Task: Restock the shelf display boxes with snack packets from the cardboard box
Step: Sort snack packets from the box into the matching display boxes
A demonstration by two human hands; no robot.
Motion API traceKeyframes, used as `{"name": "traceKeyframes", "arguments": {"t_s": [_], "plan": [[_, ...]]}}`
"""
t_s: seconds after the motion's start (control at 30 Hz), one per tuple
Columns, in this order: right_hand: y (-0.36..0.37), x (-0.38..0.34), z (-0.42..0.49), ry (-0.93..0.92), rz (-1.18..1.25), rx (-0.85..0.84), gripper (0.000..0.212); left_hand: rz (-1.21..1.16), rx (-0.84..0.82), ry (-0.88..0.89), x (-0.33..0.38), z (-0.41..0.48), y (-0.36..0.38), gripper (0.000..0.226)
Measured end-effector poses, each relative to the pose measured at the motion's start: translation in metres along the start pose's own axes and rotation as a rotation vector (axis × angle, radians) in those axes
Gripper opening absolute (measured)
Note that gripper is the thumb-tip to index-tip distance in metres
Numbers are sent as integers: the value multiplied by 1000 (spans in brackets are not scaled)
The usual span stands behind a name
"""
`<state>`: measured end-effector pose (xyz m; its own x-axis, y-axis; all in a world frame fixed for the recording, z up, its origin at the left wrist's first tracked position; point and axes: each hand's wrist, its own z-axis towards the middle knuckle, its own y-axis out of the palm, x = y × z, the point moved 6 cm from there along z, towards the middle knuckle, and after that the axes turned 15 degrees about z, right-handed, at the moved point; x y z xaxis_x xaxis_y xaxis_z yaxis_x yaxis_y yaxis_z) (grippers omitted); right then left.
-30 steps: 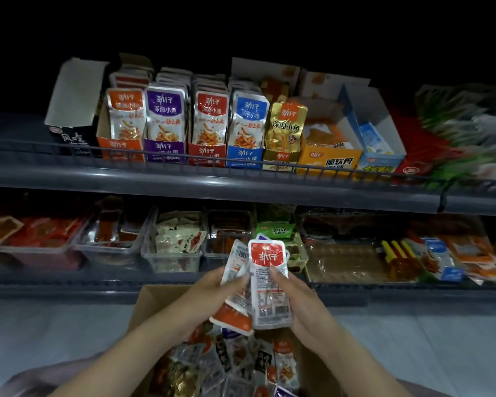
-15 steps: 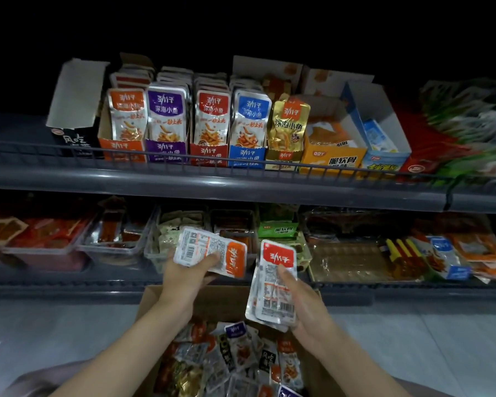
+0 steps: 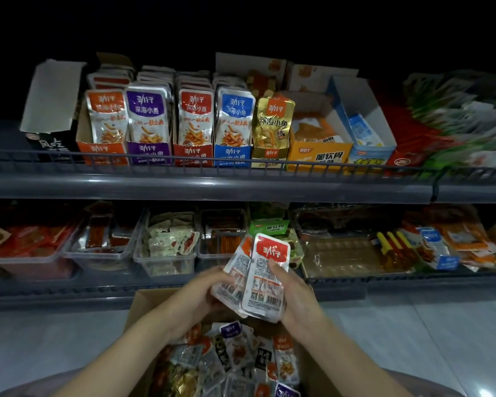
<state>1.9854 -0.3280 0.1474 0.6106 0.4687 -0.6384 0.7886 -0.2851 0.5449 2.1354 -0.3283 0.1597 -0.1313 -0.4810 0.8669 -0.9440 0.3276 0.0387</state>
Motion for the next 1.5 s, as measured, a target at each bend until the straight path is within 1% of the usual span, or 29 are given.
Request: {"name": "traceKeyframes", "arguments": {"t_s": [0.03,0.07,0.1,0.17,0.2,0.23,0.27,0.3,0.37,0.4,0.43,0.47,0.5,0.53,0.6,0.63,0.67,0.7,0.77,0.83,0.9,1.03,1.1,1.17,1.2,1.27,1.37,1.43,1.5], "plan": [[0,-4,1,-47,-73,3,24,2,-9,32,4,3,-2,55],[0,-7,1,-94,-155,13,23,66,12,49,5,4,-4,72],[4,-9,-1,-135,-241,17,25,182,59,76,5,4,-5,83],[8,-4,-2,-197,-371,7,35,446,130,99,4,-1,1,92],[11,-1,-3,-217,-406,-8,35,514,110,127,2,-1,8,96],[16,2,-5,-230,-423,-14,28,505,97,154,-1,5,16,100],[19,8,-6,-189,-418,-38,22,383,120,122,-10,10,12,102],[25,14,-8,-114,-391,-69,26,245,118,129,-21,12,7,97],[33,26,-11,0,-322,-135,47,-95,41,58,-15,13,14,78],[39,29,-14,25,-310,-189,52,-140,7,29,-9,10,18,63],[46,28,-19,39,-290,-234,57,-145,8,-3,-4,9,19,46],[47,25,-19,27,-274,-257,67,-163,7,4,-7,7,14,37],[49,17,-20,-14,-295,-284,73,-205,17,17,-5,3,7,37],[49,6,-18,-88,-354,-288,66,-220,26,25,-2,2,1,38],[47,-19,-13,-301,-448,-254,30,-222,40,33,5,2,-6,33],[46,-31,-12,-397,-498,-220,23,-205,39,29,9,1,-7,29],[42,-36,-7,-447,-536,-199,24,-181,47,19,10,1,-10,26],[39,-38,-3,-459,-570,-182,28,-153,44,10,12,-2,-11,23],[39,-38,1,-420,-569,-199,40,-65,34,18,14,-6,-13,21],[40,-35,1,-361,-553,-238,48,30,69,47,19,-11,-18,26],[43,-34,-2,-331,-565,-273,50,84,112,68,22,-14,-25,30],[55,-31,-8,-306,-624,-316,50,256,86,123,30,-24,-33,22],[69,-34,-9,-314,-676,-316,49,272,106,150,39,-32,-41,19],[90,-42,-9,-335,-691,-325,48,247,176,168,50,-39,-57,21],[103,-48,-9,-355,-680,-334,47,221,239,167,56,-44,-70,22],[132,-65,-9,-416,-639,-350,44,112,353,177,69,-54,-104,23],[181,-91,-7,-510,-575,-357,40,-69,409,286,97,-71,-156,24],[217,-107,-5,-602,-553,-378,41,-174,445,367,113,-82,-186,24],[257,-122,-2,-753,-583,-397,39,-242,502,430,121,-92,-212,23]]}}
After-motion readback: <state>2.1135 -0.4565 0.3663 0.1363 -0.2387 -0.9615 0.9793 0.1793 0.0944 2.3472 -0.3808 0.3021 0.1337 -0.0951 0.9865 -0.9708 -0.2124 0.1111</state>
